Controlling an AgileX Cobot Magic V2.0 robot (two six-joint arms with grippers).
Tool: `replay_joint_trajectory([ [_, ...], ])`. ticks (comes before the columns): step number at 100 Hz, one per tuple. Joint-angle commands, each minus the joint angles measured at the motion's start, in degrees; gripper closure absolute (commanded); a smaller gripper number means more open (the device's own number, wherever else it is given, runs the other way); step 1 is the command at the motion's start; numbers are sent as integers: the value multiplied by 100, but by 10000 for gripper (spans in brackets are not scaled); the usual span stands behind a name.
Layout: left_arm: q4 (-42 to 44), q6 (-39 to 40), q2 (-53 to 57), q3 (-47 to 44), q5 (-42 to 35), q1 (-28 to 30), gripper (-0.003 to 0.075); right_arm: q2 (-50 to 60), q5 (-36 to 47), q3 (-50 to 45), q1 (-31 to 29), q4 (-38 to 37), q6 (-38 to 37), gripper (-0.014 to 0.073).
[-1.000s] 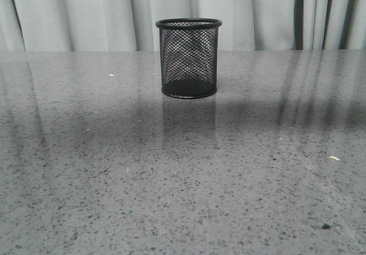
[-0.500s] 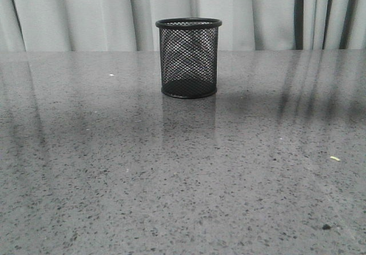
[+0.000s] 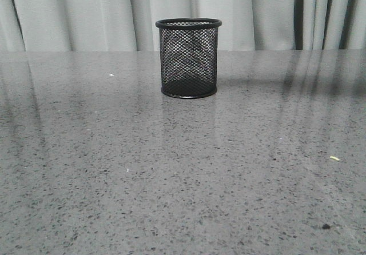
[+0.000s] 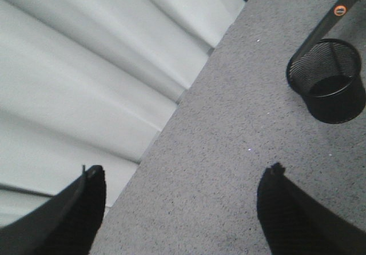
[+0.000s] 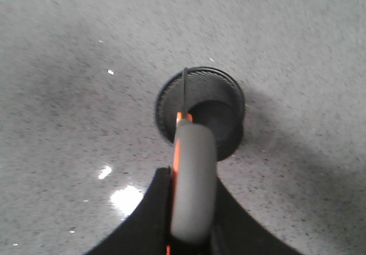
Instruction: Put scissors into bucket
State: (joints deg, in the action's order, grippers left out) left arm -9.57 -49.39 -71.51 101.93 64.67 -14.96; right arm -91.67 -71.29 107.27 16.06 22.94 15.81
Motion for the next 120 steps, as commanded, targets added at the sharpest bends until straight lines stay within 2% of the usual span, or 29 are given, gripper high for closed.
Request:
replay_joint_trajectory([
  [1, -117, 89, 180, 169, -392, 51, 207, -105, -239, 475, 56, -146, -97, 647],
  [23, -160, 89, 193, 169, -382, 51, 207, -512, -279, 612, 236, -702, -279, 647],
  [47, -250, 89, 193, 169, -391, 51, 207, -596, -288, 637, 258, -654, -289, 647],
  [58, -250, 89, 193, 169, -453, 51, 207, -584, -288, 839, 258, -915, -289, 647],
  [78, -250, 89, 152, 169, -552, 51, 207, -369, -288, 1192, 290, -872, -302, 647],
  [97, -260, 89, 82, 169, -552, 51, 207, 40, -301, 1044, 339, -761, -349, 648],
  [120, -380, 89, 5, 169, -552, 51, 207, 408, -301, 414, 636, -861, -349, 648],
])
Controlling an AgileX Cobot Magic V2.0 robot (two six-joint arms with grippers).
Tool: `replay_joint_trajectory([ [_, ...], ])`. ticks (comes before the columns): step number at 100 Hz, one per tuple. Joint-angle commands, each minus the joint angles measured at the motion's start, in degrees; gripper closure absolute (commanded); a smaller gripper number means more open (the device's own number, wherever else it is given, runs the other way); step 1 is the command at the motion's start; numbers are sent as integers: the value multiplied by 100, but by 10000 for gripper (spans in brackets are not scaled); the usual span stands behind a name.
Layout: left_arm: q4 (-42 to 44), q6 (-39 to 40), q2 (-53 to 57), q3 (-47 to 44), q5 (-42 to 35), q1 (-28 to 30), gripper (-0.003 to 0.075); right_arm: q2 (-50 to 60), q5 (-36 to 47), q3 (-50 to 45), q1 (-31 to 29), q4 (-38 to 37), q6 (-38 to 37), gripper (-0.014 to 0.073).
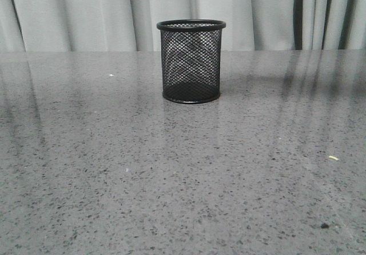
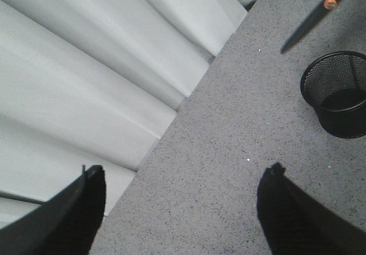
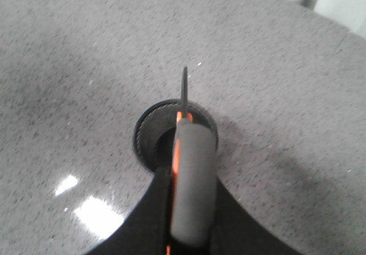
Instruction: Put scissors into bucket
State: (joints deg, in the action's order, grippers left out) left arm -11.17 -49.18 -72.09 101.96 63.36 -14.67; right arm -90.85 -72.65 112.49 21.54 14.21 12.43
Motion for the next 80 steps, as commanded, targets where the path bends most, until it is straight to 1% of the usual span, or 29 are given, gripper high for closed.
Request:
replay_joint_trajectory([
  [1, -222, 68, 63, 166, -421, 22, 207, 335, -165, -158, 115, -7, -10, 648],
  [29, -408, 68, 63, 166, -373, 22, 207, 442, -165, -826, 237, -68, -10, 648],
  [58, -466, 68, 63, 166, -360, 22, 207, 357, -165, -836, 237, -374, -10, 648],
  [80, -490, 68, 63, 166, -360, 22, 207, 188, -165, -836, 237, -340, -10, 648],
])
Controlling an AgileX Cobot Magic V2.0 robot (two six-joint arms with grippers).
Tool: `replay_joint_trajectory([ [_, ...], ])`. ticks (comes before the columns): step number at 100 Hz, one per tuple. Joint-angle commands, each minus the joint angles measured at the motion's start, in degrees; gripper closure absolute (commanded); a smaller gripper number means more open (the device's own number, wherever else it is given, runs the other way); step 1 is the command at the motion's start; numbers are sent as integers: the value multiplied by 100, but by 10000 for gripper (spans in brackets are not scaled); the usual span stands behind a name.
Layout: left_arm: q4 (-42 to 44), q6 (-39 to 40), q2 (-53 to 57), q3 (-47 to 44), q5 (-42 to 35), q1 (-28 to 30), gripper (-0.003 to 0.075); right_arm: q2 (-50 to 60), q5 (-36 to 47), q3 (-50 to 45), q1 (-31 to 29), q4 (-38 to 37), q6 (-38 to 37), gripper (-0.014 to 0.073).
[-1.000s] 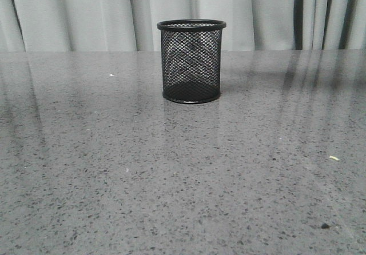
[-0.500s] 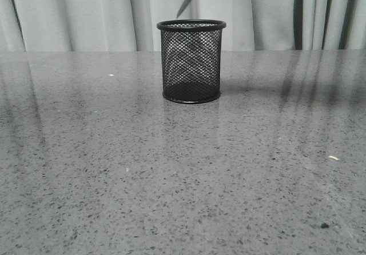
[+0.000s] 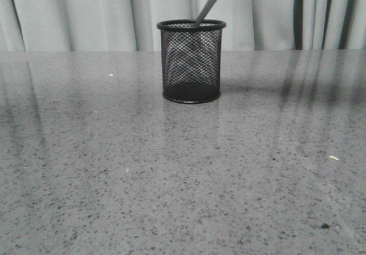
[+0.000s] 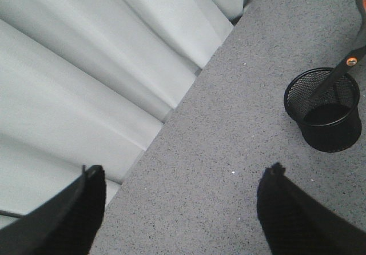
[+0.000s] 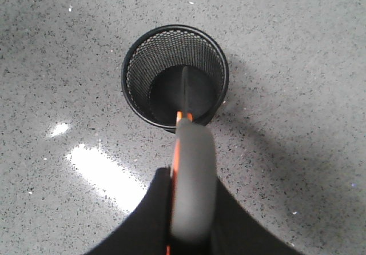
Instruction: Put scissors into bucket
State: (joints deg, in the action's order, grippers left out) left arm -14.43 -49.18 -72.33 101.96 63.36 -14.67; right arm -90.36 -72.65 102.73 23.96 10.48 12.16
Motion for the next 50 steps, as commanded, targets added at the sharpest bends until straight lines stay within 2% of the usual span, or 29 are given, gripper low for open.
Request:
replay_joint_trajectory([
  [1, -164, 68, 87, 166, -360, 22, 207, 130, -165, 140, -5, 34, 16, 648],
  [18, -177, 68, 87, 166, -360, 22, 207, 1, -165, 140, -5, 165, 29, 646],
  [25, -177, 68, 87, 166, -360, 22, 207, -34, -165, 140, -5, 293, 140, 613],
  [50, -188, 68, 87, 166, -360, 22, 207, -197, -153, 140, -5, 441, 148, 309],
])
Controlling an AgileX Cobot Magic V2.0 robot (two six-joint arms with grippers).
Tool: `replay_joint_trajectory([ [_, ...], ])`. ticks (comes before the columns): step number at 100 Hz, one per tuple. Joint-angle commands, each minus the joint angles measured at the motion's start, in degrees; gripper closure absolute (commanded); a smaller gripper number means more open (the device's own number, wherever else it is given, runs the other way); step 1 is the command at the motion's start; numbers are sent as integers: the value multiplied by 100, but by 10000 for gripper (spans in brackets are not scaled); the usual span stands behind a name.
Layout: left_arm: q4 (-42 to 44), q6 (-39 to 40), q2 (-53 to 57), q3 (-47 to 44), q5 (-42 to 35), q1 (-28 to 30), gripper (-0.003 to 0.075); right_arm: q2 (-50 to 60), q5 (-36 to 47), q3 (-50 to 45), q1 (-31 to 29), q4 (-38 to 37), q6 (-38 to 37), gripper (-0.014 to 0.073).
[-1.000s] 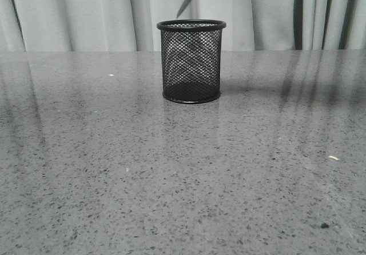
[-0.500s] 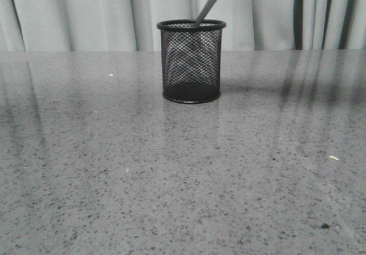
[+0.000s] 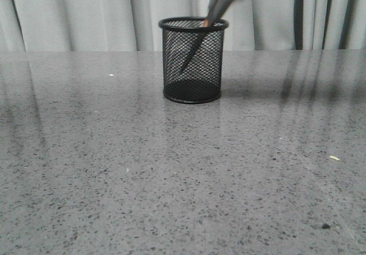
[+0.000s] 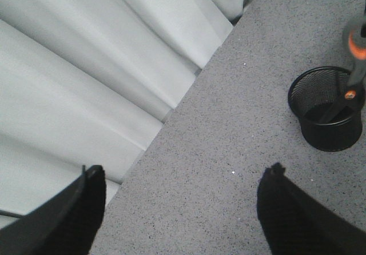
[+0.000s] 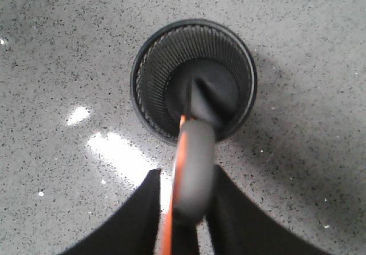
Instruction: Put scissors into bucket
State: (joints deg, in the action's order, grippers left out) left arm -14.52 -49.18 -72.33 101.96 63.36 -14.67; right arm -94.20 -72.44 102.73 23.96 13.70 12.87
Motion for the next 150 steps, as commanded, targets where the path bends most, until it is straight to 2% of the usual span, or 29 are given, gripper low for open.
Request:
replay_joint_trajectory([
  [1, -179, 68, 87, 166, -360, 22, 207, 187, -174, 140, -5, 108, 77, 299],
  [48, -179, 68, 87, 166, -314, 22, 207, 804, -114, 1042, -290, -226, -30, 283],
  [66, -549, 68, 87, 166, -302, 22, 209, 1280, 108, 1042, -375, -226, -100, 298],
  [76, -739, 68, 87, 166, -302, 22, 273, 1512, 289, 1032, -375, -215, -100, 414],
  [83, -827, 68, 87, 166, -253, 22, 374, 1696, 474, 956, -375, -215, -111, 531],
  [88, -827, 107, 87, 166, -178, 22, 481, 1843, 656, 839, -375, -215, -111, 606],
  [93, -827, 239, 87, 166, -123, 22, 589, 2016, 889, 626, -375, -204, -111, 666],
  [100, -827, 487, 87, 166, -62, 22, 739, 2301, 1286, 240, -375, -182, -111, 665],
  [116, -827, 976, 87, 137, -58, 22, 740, 3115, 2601, -1042, -375, -182, -111, 665],
  [130, -999, 1006, 283, -278, -292, 22, 740, 3954, 4011, -2507, -375, -182, -111, 665],
  [140, -1156, 1006, 674, -988, -964, 22, 740, 4660, 4873, -3600, -375, -182, -111, 665],
  [150, -1428, 910, 1327, -2066, -2138, 22, 740, 5339, 5526, -4560, -375, -182, -111, 665],
])
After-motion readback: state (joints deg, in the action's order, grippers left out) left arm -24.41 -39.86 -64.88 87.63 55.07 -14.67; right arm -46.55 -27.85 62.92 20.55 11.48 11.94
